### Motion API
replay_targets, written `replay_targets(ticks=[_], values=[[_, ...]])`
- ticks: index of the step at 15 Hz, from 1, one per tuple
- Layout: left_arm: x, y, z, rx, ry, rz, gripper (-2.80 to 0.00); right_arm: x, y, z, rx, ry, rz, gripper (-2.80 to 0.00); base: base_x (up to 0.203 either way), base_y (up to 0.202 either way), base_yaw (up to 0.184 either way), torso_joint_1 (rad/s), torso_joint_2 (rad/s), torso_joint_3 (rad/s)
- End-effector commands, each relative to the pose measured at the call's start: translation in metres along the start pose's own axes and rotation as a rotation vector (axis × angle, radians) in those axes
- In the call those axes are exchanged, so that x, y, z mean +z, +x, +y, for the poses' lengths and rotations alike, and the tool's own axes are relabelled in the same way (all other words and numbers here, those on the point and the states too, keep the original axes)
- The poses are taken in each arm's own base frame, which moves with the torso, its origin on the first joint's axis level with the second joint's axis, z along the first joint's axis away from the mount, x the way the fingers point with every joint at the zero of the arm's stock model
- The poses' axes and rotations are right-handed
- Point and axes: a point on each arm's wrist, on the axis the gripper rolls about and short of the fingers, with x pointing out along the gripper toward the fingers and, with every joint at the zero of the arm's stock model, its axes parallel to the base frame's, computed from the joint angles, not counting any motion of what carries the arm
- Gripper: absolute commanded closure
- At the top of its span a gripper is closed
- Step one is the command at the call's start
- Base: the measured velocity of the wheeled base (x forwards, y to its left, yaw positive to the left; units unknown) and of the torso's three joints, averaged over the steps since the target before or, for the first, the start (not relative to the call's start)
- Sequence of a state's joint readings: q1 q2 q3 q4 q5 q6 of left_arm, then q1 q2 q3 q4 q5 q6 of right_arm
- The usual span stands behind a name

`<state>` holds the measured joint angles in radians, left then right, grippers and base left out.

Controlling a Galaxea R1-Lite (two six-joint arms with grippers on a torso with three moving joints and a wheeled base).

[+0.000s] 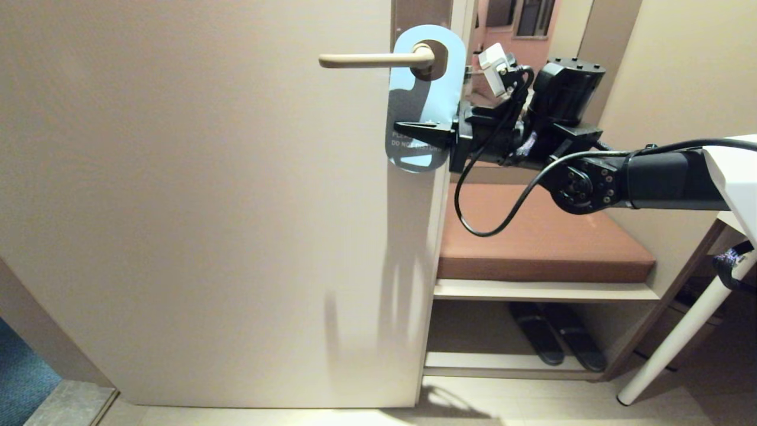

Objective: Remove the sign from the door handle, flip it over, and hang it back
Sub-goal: Take down the sign

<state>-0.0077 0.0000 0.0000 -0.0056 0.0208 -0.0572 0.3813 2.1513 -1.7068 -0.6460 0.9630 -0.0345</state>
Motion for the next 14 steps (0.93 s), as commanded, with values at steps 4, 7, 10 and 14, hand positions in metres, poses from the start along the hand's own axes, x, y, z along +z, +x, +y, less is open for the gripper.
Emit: replay_targets(ticks=[4, 7, 10, 14], values=[[0.0, 0.0, 0.0, 0.001, -0.001, -0.001, 0.0, 0.005, 0.002, 0.005, -0.029, 0.006, 0.003, 0.0, 0.0, 0.0, 0.0, 0.0, 0.0, 0.0], [0.0, 0.0, 0.0, 0.001, -0.001, -0.001, 0.0, 0.011, 0.001, 0.009, -0.038, 0.02, 0.013, 0.0, 0.0, 0.0, 0.0, 0.0, 0.0, 0.0], [0.0, 0.0, 0.0, 0.001, -0.001, -0.001, 0.0, 0.014, -0.001, 0.014, -0.059, 0.022, 0.021, 0.0, 0.0, 0.0, 0.0, 0.0, 0.0, 0.0], [0.0, 0.0, 0.0, 0.001, -0.001, -0.001, 0.0, 0.019, -0.003, 0.023, -0.1, 0.048, 0.058, 0.0, 0.0, 0.0, 0.0, 0.0, 0.0, 0.0]])
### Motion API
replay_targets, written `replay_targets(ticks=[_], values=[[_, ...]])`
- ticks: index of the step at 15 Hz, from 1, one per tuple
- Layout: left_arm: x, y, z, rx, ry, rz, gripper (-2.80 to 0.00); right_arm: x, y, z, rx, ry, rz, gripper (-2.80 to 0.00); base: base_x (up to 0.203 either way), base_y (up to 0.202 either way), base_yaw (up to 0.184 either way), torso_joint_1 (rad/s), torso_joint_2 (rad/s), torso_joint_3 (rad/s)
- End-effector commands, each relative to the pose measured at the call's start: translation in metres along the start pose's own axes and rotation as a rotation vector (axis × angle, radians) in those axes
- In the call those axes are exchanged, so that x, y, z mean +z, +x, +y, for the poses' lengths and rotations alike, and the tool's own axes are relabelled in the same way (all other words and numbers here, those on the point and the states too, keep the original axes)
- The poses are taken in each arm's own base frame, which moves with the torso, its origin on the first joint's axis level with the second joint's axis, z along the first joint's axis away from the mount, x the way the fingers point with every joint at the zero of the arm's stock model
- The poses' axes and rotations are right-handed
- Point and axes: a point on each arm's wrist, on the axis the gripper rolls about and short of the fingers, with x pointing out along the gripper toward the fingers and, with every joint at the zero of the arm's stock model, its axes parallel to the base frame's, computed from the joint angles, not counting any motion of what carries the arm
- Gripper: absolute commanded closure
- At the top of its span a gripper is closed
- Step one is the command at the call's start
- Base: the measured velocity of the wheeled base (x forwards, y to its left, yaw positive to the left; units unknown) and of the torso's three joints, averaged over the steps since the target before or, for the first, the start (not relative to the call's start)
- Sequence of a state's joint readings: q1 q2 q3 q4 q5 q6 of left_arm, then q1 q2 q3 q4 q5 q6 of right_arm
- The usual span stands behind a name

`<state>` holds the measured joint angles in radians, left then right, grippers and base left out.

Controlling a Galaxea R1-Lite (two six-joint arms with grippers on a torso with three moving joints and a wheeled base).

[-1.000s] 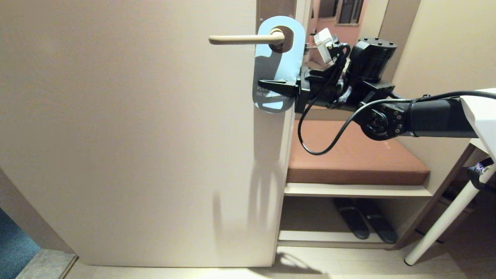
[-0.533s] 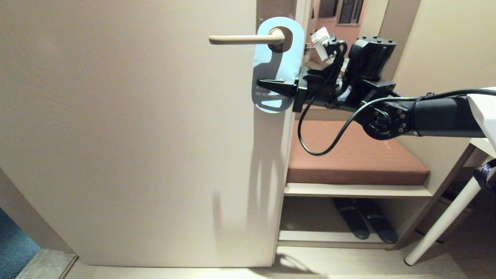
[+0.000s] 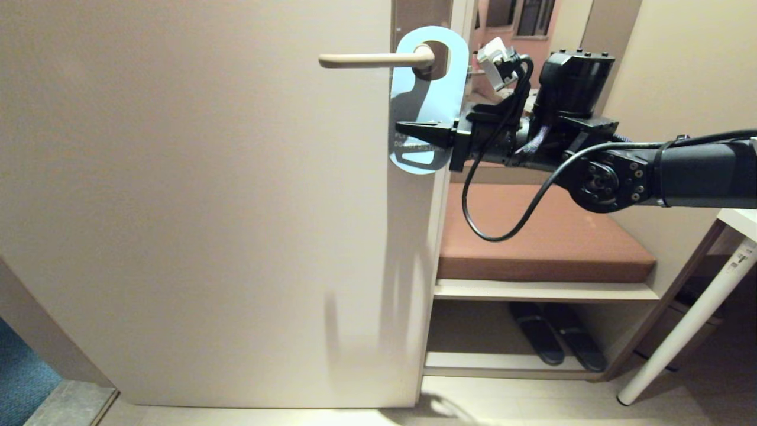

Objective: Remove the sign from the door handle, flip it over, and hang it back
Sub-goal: Take down the sign

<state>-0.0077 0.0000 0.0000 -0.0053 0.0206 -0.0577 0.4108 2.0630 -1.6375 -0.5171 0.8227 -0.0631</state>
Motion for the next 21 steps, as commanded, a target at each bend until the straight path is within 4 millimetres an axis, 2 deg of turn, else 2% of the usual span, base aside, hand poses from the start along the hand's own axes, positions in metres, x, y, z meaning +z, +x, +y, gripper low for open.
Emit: replay_targets(ticks=[1, 15, 21], values=[[0.0, 0.0, 0.0, 0.001, -0.001, -0.001, 0.0, 0.006, -0.001, 0.005, -0.008, -0.015, 0.001, 0.0, 0.0, 0.0, 0.0, 0.0, 0.0, 0.0], [0.0, 0.0, 0.0, 0.0, -0.001, -0.001, 0.0, 0.008, 0.023, 0.03, -0.194, -0.045, 0.051, 0.0, 0.0, 0.0, 0.0, 0.0, 0.0, 0.0], [0.0, 0.0, 0.0, 0.001, -0.001, -0.001, 0.0, 0.004, 0.036, 0.04, -0.379, -0.081, 0.09, 0.0, 0.0, 0.0, 0.0, 0.0, 0.0, 0.0]])
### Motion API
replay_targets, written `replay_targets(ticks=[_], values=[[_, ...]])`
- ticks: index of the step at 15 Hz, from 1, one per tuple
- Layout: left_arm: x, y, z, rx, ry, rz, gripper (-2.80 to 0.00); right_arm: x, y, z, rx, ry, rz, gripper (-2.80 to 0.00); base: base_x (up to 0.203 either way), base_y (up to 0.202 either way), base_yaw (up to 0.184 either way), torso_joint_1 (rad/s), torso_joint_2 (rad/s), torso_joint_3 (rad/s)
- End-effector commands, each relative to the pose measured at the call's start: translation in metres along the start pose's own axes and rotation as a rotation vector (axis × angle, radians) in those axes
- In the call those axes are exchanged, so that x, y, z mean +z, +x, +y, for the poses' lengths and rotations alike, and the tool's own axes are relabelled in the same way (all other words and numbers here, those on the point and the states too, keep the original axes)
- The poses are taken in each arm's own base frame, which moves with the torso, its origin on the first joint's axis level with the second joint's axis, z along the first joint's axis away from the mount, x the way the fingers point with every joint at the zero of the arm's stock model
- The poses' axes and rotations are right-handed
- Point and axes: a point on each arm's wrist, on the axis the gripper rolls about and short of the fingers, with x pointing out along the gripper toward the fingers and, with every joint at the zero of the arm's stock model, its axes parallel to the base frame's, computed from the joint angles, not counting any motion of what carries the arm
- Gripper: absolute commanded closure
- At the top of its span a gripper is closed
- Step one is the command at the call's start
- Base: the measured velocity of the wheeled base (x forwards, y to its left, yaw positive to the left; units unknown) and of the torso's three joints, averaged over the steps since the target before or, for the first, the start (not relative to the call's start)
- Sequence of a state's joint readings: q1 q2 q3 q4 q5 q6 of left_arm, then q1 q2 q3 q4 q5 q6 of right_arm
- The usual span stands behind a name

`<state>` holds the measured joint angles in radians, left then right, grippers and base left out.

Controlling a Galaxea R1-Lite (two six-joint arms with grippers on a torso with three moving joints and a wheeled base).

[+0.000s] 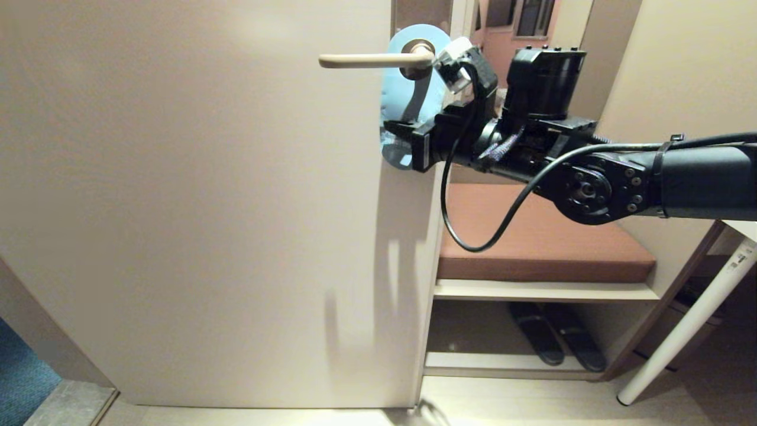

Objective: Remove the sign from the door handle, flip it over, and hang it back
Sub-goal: Take down the sign

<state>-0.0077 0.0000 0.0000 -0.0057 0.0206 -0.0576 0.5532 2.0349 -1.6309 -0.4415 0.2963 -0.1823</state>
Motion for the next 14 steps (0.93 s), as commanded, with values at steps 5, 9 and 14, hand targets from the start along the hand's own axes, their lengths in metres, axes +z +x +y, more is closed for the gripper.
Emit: replay_targets(ticks=[5, 9, 14], values=[[0.0, 0.0, 0.0, 0.001, -0.001, -0.001, 0.0, -0.001, 0.006, 0.013, -0.118, -0.001, 0.027, 0.0, 0.0, 0.0, 0.0, 0.0, 0.0, 0.0], [0.0, 0.0, 0.0, 0.001, -0.001, -0.001, 0.0, 0.001, 0.009, 0.023, -0.215, 0.001, 0.046, 0.0, 0.0, 0.0, 0.0, 0.0, 0.0, 0.0], [0.0, 0.0, 0.0, -0.001, -0.001, 0.0, 0.0, 0.003, 0.011, 0.032, -0.219, 0.002, 0.047, 0.0, 0.0, 0.0, 0.0, 0.0, 0.0, 0.0]])
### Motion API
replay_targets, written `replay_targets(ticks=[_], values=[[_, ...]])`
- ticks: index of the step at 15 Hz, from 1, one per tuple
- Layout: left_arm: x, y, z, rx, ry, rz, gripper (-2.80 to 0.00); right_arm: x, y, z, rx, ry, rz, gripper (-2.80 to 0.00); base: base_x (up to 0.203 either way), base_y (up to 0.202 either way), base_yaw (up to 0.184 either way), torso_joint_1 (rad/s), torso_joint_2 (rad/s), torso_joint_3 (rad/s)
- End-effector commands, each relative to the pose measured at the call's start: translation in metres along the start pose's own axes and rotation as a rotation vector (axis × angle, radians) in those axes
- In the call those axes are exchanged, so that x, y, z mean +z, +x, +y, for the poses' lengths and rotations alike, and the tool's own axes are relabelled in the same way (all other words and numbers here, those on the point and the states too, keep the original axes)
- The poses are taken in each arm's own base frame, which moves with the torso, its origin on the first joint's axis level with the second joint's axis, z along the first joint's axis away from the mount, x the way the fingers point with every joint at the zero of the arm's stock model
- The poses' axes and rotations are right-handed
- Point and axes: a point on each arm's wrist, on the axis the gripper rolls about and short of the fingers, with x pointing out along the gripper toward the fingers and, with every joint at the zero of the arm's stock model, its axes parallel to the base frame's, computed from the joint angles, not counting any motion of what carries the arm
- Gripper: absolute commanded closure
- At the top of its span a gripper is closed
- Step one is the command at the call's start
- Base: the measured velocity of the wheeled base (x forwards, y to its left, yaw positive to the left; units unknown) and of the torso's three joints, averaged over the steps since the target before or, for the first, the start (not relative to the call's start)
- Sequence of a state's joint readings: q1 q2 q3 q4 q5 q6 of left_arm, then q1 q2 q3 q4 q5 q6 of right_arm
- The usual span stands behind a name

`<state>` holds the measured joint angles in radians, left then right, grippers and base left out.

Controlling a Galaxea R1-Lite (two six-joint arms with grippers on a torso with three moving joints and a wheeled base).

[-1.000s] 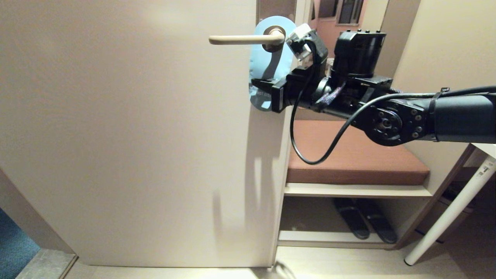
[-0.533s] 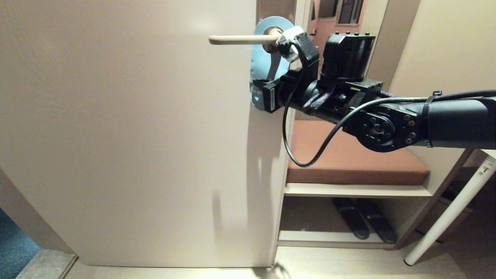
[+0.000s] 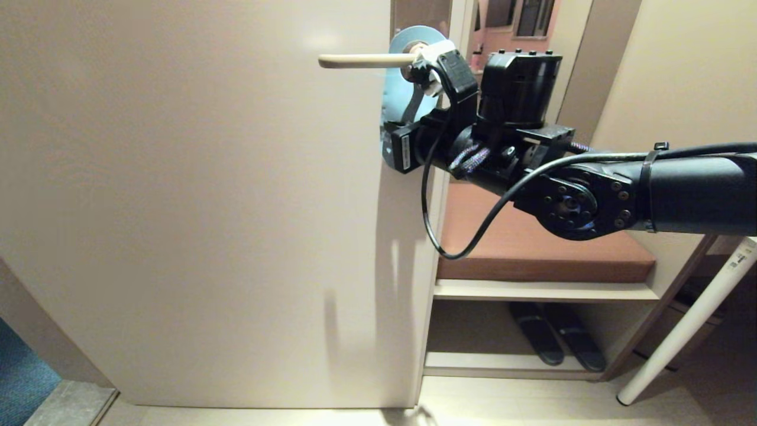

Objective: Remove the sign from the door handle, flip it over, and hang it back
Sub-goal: Take down the sign

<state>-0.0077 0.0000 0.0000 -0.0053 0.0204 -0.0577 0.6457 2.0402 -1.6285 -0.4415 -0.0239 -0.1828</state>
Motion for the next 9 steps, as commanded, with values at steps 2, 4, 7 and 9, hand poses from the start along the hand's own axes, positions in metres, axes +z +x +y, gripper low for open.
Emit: replay_targets(ticks=[2, 4, 7, 9], values=[[0.0, 0.0, 0.0, 0.001, -0.001, -0.001, 0.0, 0.001, 0.0, 0.006, 0.014, -0.001, -0.004, 0.0, 0.0, 0.0, 0.0, 0.0, 0.0, 0.0], [0.0, 0.0, 0.0, 0.001, -0.001, -0.001, 0.0, 0.001, 0.0, 0.01, 0.022, -0.002, -0.005, 0.0, 0.0, 0.0, 0.0, 0.0, 0.0, 0.0], [0.0, 0.0, 0.0, 0.001, -0.001, -0.001, 0.0, -0.002, 0.004, 0.019, -0.025, -0.002, 0.011, 0.0, 0.0, 0.0, 0.0, 0.0, 0.0, 0.0], [0.0, 0.0, 0.0, 0.001, -0.001, 0.0, 0.0, -0.005, 0.007, 0.025, -0.068, -0.004, 0.022, 0.0, 0.0, 0.0, 0.0, 0.0, 0.0, 0.0]])
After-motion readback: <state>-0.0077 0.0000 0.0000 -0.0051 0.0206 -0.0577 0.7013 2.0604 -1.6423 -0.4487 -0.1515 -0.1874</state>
